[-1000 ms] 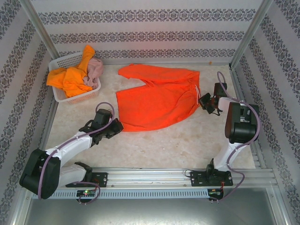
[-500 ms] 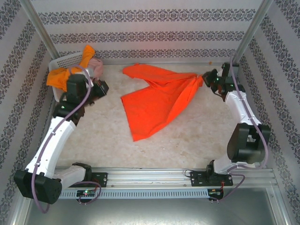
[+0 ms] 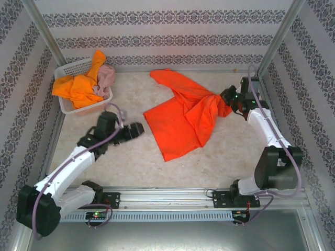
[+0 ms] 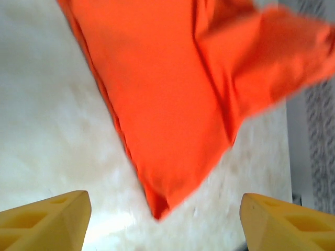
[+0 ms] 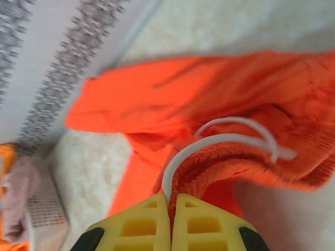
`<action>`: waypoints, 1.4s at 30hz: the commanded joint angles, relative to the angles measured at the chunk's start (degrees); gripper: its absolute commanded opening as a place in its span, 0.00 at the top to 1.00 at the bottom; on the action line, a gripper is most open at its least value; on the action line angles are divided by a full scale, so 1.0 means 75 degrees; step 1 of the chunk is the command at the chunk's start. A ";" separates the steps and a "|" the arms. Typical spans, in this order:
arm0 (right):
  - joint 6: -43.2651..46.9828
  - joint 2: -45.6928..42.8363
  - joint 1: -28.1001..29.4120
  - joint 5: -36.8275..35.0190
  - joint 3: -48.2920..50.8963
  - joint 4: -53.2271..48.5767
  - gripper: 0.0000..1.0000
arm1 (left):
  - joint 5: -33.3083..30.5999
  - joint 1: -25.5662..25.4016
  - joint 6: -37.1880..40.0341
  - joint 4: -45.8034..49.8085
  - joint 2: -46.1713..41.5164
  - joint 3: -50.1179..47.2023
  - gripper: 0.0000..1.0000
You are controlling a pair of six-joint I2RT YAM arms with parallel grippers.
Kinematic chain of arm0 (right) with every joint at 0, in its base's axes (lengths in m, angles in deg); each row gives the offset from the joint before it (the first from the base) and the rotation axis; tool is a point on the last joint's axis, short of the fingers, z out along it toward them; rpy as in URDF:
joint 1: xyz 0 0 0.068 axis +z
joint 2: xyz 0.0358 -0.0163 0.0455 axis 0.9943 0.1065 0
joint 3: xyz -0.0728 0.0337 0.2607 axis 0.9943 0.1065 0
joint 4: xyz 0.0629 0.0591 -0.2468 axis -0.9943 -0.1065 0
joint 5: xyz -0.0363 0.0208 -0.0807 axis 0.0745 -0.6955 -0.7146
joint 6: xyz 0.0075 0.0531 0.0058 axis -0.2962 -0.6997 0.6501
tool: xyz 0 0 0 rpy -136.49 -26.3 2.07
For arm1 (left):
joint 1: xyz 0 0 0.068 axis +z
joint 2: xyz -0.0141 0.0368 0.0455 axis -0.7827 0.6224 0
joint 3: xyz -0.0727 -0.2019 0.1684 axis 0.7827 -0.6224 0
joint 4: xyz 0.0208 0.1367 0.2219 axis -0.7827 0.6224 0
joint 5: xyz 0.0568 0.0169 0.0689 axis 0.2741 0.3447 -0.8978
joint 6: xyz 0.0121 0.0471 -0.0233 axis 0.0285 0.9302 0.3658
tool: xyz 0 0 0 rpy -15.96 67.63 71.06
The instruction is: Fold and stack the shorts
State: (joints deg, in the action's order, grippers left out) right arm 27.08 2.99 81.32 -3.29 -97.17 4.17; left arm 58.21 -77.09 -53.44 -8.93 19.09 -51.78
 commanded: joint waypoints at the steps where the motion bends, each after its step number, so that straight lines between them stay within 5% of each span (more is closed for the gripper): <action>1: 0.0241 0.0028 -0.0021 -0.0251 0.0264 0.0063 1.00 | -0.0177 -0.0579 -0.0997 -0.1424 0.0141 -0.0596 0.22; 10: 0.0328 -0.0087 -0.0044 -0.0317 0.0715 0.0110 1.00 | -0.0521 -0.1897 -0.2169 -0.3387 0.1454 -0.1122 0.20; 17: 0.0347 -0.0223 -0.0187 -0.0246 0.0935 0.0129 1.00 | -0.0249 -0.2525 -0.2601 -0.4239 0.3248 -0.0609 0.29; 33: 0.0274 -0.0324 -0.0416 -0.0015 0.1255 0.0297 1.00 | -0.0558 -0.2694 -0.2646 -0.4559 0.4369 -0.0079 0.51; 37: 0.0290 -0.0332 -0.0419 0.0000 0.1285 0.0295 1.00 | -0.0596 -0.2696 -0.2573 -0.4517 0.4605 0.0064 0.65; 42: 0.0301 -0.0391 -0.0495 0.0032 0.1314 0.0267 1.00 | -0.0701 -0.2580 -0.2338 -0.4295 0.4306 0.0159 1.00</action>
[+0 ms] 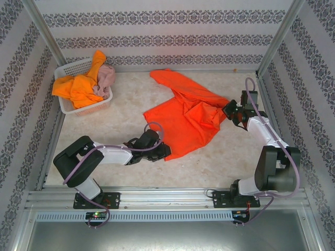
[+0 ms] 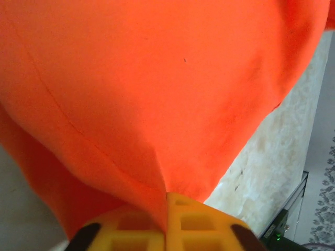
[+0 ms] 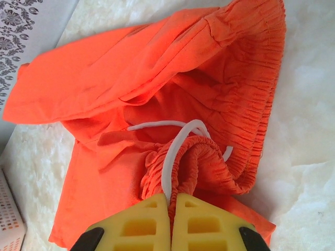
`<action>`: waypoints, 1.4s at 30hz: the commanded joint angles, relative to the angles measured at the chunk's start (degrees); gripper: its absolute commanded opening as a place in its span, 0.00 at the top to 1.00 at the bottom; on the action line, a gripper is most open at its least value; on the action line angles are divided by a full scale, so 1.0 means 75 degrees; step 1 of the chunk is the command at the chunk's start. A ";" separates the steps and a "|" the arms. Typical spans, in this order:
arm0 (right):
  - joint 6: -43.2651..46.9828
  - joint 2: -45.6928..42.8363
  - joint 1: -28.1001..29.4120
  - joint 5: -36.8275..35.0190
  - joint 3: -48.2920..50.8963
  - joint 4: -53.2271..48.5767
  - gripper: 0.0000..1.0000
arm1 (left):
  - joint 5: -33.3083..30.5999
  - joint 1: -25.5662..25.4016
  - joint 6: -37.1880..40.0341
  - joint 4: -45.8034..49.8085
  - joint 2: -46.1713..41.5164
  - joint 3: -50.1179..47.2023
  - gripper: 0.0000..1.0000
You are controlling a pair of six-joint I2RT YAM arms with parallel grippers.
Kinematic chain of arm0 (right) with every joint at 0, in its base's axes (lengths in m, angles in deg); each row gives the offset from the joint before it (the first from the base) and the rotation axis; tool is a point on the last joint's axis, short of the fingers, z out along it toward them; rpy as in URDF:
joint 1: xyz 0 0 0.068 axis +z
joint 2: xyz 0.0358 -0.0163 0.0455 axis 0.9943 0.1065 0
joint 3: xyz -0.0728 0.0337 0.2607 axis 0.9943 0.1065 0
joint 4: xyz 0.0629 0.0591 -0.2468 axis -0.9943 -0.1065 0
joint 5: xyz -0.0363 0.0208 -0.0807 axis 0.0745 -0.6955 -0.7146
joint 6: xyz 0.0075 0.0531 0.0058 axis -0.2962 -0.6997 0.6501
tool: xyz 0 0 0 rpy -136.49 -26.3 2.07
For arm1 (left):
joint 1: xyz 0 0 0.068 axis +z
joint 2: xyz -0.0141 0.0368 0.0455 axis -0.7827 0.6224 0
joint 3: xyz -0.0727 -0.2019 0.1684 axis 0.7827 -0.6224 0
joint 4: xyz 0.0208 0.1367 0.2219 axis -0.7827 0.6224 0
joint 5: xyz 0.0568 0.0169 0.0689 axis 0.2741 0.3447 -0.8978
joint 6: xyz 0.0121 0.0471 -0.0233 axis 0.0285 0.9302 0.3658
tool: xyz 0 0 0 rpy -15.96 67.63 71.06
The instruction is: Fold and stack the shorts
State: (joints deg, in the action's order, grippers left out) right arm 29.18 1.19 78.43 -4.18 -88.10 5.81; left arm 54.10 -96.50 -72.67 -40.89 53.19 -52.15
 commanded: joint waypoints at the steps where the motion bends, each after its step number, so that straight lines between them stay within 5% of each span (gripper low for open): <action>1: 0.0020 -0.0173 -0.0127 0.0171 0.0093 0.0033 1.00 | -0.0187 0.0070 0.0305 0.0089 -0.0389 0.0238 1.00; 7: 0.0005 -0.0521 -0.0222 0.0280 -0.0023 -0.0130 1.00 | -0.0182 0.0973 0.1110 0.1703 -0.2001 0.0596 1.00; 12: -0.0068 -0.0888 -0.0213 0.0626 -0.0303 -0.0264 1.00 | 0.0145 0.2380 0.1881 0.3214 -0.3301 0.1326 1.00; 19: 0.0025 -0.0619 0.0071 0.0784 -0.1734 -0.0286 1.00 | 0.0663 0.3929 0.3274 0.4837 -0.2663 0.4269 1.00; 28: -0.0347 0.1545 0.0734 0.1140 -0.6644 -0.0416 1.00 | 0.1308 0.5481 0.3602 0.6351 0.1143 1.1286 1.00; 33: -0.0356 0.2701 0.0752 0.1966 -1.0063 -0.0462 1.00 | 0.1550 0.6224 0.3086 0.7980 0.3945 1.7822 1.00; 37: -0.0359 0.2698 0.0375 0.2427 -1.0944 -0.0108 1.00 | 0.2004 0.6784 0.2388 0.6720 0.3141 1.7243 1.00; 42: -0.0063 0.1811 -0.0034 0.3029 -0.8756 0.0740 1.00 | 0.2250 0.6617 0.3685 0.6181 0.0797 1.3961 1.00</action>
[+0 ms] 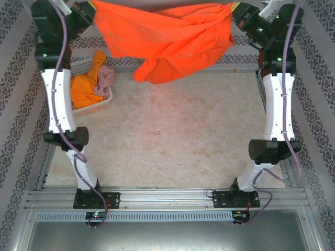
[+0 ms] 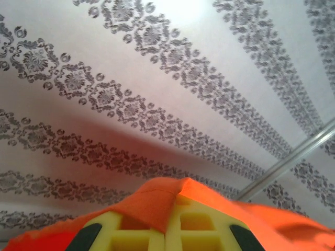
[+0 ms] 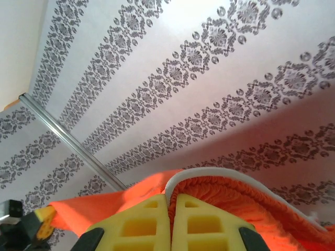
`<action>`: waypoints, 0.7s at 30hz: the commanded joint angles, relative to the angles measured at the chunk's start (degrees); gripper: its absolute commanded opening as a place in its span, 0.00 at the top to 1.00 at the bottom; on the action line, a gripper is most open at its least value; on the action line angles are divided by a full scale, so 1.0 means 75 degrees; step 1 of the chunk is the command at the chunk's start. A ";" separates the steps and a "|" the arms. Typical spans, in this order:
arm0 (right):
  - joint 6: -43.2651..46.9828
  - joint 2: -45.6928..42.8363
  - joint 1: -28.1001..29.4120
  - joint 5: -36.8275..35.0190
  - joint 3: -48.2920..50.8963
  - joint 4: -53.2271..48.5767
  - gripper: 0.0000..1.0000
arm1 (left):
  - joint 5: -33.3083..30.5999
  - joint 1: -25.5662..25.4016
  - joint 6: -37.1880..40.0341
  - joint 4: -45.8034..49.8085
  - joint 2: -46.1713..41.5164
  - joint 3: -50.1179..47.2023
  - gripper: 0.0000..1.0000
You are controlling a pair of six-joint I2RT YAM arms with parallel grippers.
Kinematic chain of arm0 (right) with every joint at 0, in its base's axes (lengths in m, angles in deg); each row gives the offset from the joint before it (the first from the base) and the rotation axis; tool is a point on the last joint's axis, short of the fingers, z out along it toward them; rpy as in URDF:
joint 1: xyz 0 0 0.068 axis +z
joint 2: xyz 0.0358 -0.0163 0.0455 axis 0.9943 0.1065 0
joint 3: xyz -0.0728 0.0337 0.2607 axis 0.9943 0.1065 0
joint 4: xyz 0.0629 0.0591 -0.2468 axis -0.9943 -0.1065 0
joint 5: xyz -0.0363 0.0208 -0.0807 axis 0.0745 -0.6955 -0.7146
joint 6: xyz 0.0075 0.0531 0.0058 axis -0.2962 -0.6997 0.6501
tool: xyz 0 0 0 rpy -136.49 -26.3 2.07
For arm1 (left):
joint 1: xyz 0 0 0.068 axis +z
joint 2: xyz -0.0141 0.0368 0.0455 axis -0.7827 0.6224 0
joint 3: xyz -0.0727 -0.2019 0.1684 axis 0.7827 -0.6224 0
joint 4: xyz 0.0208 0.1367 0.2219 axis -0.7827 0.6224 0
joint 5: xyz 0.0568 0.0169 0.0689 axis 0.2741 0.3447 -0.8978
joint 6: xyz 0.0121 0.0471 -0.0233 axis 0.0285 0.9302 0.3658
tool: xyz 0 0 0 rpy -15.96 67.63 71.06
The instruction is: Fold and stack the shorts
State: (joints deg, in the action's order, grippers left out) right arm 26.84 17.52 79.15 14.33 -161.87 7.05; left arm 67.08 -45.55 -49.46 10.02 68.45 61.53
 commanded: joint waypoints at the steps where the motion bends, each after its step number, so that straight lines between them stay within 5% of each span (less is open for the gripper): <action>1: 0.0432 -0.0652 -0.0141 0.0552 0.1680 0.0744 1.00 | 0.0556 -0.0216 0.0677 -0.1087 -0.1848 -0.2264 1.00; 5: 0.1365 -0.2035 -0.0148 0.0271 0.4645 0.0983 1.00 | 0.0372 -0.0274 0.0520 -0.3975 -0.4777 -0.7794 1.00; 9: 0.2004 -0.3474 -0.0164 -0.0126 0.7394 0.0848 1.00 | 0.0359 -0.0530 0.0391 -0.4850 -0.7021 -1.1527 1.00; 15: 0.1815 -0.5378 -0.0167 -0.0474 1.0945 0.0472 1.00 | 0.0209 -0.0852 0.0457 -0.3743 -0.9851 -1.5160 1.00; 21: 0.0964 -0.6765 -0.0132 -0.0457 1.3175 -0.0169 1.00 | -0.0753 -0.0859 0.0367 -0.1663 -1.2026 -1.6471 1.00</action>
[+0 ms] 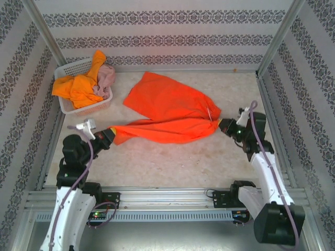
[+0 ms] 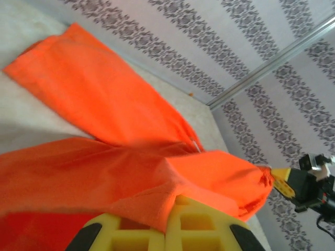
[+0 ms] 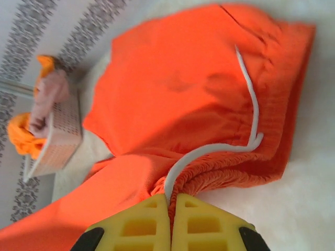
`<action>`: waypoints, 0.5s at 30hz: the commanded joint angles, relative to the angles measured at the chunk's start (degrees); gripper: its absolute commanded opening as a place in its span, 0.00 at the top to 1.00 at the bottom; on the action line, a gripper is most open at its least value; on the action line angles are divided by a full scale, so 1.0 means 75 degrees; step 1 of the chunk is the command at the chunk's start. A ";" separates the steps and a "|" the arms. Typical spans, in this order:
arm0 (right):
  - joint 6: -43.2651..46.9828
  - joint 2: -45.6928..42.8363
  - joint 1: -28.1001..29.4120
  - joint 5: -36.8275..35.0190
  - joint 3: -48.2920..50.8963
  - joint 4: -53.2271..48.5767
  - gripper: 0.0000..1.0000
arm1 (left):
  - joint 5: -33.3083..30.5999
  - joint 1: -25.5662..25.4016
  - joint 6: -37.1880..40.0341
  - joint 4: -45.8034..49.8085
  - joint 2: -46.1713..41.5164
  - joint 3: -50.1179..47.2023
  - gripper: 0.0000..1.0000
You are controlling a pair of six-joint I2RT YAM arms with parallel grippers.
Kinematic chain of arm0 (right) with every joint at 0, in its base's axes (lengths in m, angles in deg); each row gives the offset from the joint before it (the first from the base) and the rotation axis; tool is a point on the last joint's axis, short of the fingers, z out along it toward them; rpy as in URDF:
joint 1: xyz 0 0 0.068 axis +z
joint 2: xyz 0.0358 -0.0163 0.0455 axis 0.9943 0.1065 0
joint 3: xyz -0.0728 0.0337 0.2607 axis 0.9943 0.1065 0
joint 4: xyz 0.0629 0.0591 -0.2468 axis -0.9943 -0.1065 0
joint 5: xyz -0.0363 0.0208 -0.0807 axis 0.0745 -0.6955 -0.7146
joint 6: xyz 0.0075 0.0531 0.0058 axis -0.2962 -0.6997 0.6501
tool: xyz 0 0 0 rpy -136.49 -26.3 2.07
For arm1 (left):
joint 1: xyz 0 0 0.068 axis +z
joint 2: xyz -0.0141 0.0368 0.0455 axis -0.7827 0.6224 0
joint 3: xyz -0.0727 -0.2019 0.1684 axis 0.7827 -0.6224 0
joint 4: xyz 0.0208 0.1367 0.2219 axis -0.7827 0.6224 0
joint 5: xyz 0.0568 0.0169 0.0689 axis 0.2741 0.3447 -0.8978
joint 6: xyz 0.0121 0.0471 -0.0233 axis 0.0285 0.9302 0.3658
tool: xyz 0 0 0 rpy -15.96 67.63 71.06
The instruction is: Fold and stack the shorts
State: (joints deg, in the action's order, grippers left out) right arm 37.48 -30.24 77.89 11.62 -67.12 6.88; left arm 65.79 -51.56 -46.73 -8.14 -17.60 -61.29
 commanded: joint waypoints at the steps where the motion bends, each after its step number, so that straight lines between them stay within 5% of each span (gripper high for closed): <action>1: -0.0715 -0.0494 0.0075 -0.0068 0.0783 -0.0144 1.00 | -0.0747 -0.0054 0.0021 0.1025 -0.0727 -0.0148 1.00; 8: -0.1502 -0.0130 0.0866 -0.0652 0.1500 -0.0439 1.00 | -0.1241 -0.0054 0.0251 0.1338 -0.0405 -0.0139 1.00; 15: -0.1599 0.0291 0.1058 -0.1082 0.0631 -0.0443 1.00 | -0.1395 -0.0061 0.0606 0.0126 0.1519 0.1083 1.00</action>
State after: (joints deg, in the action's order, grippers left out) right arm 26.31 -28.25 85.27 6.33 -57.70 3.19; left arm 56.63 -51.56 -45.09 -0.41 -9.74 -58.53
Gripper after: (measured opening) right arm 0.051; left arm 0.052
